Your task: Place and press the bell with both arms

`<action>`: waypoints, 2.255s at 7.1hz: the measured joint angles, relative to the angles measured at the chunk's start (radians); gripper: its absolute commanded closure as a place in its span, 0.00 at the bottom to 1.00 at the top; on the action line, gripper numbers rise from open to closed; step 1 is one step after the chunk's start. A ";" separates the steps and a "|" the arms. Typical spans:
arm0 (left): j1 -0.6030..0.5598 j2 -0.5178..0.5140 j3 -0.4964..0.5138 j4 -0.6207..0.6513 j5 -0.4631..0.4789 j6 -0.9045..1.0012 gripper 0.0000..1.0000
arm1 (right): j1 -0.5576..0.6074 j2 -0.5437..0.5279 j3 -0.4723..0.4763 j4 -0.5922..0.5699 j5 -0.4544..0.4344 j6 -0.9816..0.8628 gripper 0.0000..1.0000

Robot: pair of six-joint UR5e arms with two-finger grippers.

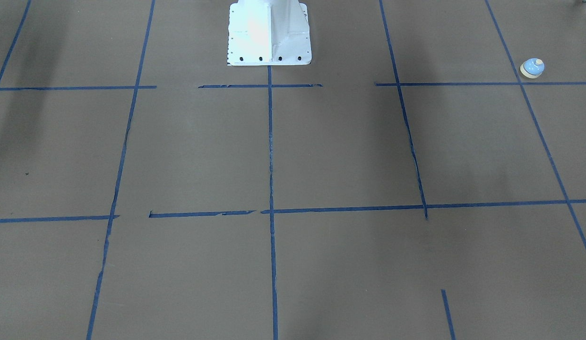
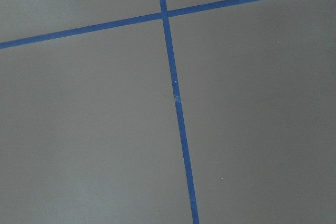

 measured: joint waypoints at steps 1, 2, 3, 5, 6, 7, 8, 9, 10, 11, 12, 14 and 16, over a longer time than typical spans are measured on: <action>0.049 0.022 0.000 -0.005 -0.015 -0.001 0.00 | 0.000 0.000 0.000 0.000 0.007 0.000 0.00; 0.105 0.037 0.001 -0.023 -0.025 -0.002 0.00 | 0.000 0.000 0.001 -0.001 0.020 0.000 0.00; 0.145 0.057 0.005 -0.066 -0.029 -0.002 0.00 | -0.001 0.000 0.001 -0.001 0.028 -0.001 0.00; 0.195 0.130 0.022 -0.194 -0.029 -0.054 0.00 | -0.003 0.000 0.002 0.000 0.036 -0.001 0.00; 0.242 0.170 0.039 -0.285 -0.021 -0.148 0.00 | -0.004 0.000 0.002 0.000 0.038 -0.001 0.00; 0.283 0.211 0.084 -0.421 -0.008 -0.236 0.00 | -0.005 0.000 0.002 0.000 0.039 -0.001 0.00; 0.314 0.240 0.160 -0.594 0.002 -0.342 0.00 | -0.006 0.000 0.002 0.000 0.040 -0.001 0.00; 0.347 0.255 0.230 -0.745 0.009 -0.458 0.00 | -0.007 0.000 0.002 0.000 0.045 -0.001 0.00; 0.375 0.270 0.298 -0.873 0.017 -0.530 0.00 | -0.007 0.000 0.002 0.000 0.057 -0.001 0.00; 0.399 0.284 0.378 -1.000 0.020 -0.559 0.00 | -0.008 0.000 0.002 0.000 0.070 -0.001 0.00; 0.428 0.293 0.435 -1.085 0.021 -0.570 0.00 | -0.008 0.000 0.003 -0.001 0.076 -0.002 0.00; 0.483 0.299 0.476 -1.136 0.017 -0.576 0.00 | -0.008 0.000 0.003 0.000 0.079 -0.003 0.00; 0.506 0.305 0.493 -1.142 0.014 -0.576 0.00 | -0.008 -0.001 0.003 0.000 0.079 -0.004 0.00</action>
